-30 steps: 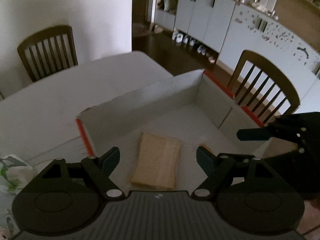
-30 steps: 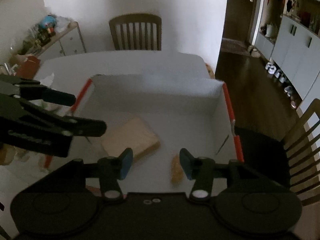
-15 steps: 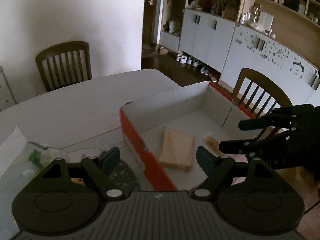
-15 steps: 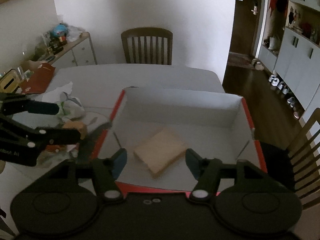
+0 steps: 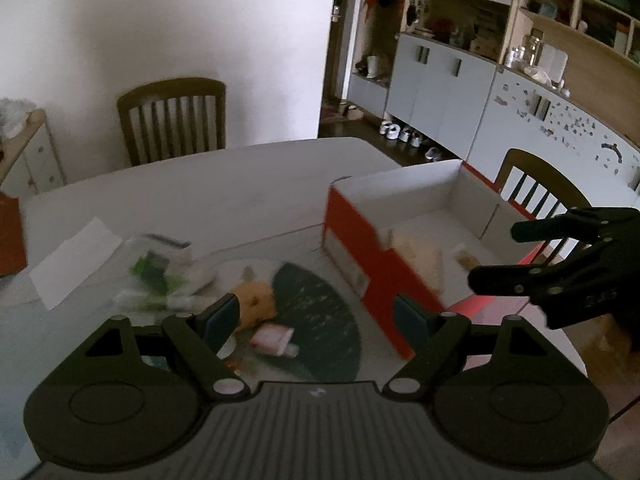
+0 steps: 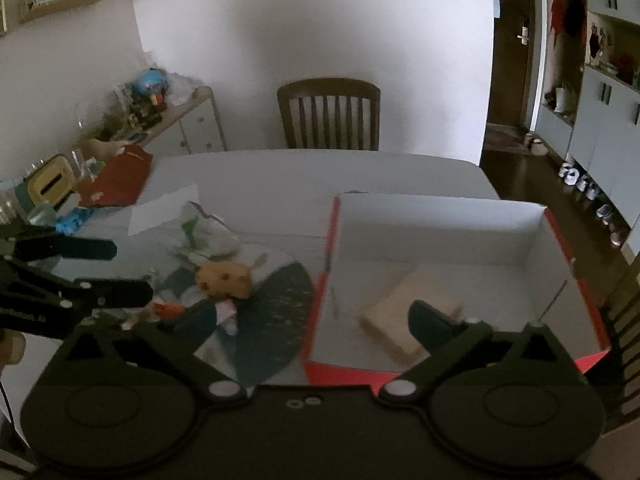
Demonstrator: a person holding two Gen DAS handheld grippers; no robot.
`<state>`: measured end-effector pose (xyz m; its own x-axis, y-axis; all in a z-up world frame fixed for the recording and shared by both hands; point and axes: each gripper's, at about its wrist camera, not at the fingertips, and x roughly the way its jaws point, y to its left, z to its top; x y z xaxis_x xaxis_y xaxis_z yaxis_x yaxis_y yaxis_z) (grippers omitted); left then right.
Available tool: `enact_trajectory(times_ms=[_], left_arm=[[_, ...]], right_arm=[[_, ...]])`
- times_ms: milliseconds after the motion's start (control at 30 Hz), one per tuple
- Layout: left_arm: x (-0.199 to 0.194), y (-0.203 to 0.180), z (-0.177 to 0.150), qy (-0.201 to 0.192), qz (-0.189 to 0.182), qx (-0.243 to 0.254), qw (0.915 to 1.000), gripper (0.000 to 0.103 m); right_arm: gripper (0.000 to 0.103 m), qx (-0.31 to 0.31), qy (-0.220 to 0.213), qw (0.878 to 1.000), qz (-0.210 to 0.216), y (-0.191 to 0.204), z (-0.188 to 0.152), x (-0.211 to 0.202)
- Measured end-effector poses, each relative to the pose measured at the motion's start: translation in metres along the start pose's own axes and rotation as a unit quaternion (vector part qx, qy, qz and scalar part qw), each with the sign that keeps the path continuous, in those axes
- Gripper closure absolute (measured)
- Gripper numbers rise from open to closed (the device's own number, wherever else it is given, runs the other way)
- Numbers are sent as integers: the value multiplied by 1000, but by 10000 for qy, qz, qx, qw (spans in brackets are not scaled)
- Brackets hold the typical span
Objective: Organize objects
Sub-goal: 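Withdraw both tools from the box back over the table, then grasp the black snack bag with the left tool while the right tool grasps the pink box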
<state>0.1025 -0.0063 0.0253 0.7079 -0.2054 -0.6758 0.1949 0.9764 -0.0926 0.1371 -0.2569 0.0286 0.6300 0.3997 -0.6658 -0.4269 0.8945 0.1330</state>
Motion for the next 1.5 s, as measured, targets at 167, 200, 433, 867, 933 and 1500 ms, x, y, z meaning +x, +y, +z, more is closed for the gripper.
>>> enact_trajectory(times_ms=[167, 200, 433, 867, 933, 1500], left_arm=[[-12, 31, -19, -12, 35, -132, 9999, 11], [-14, 38, -23, -8, 27, -156, 9999, 11], [-19, 76, -52, 12, 38, -268, 9996, 0], [-11, 142, -106, 347, 251, -267, 9987, 0], [-9, 150, -112, 378, 310, -198, 9986, 0], [28, 178, -137, 740, 59, 485, 9961, 0]], right_arm=[[1, 107, -10, 9999, 25, 21, -2, 3], [1, 112, -4, 9999, 13, 24, -3, 5], [1, 150, 24, 9998, -127, 52, -9, 16], [1, -89, 320, 9993, -159, 105, -25, 51], [1, -88, 380, 9991, -167, 110, -27, 58], [3, -317, 1124, 9928, -282, 111, -30, 125]])
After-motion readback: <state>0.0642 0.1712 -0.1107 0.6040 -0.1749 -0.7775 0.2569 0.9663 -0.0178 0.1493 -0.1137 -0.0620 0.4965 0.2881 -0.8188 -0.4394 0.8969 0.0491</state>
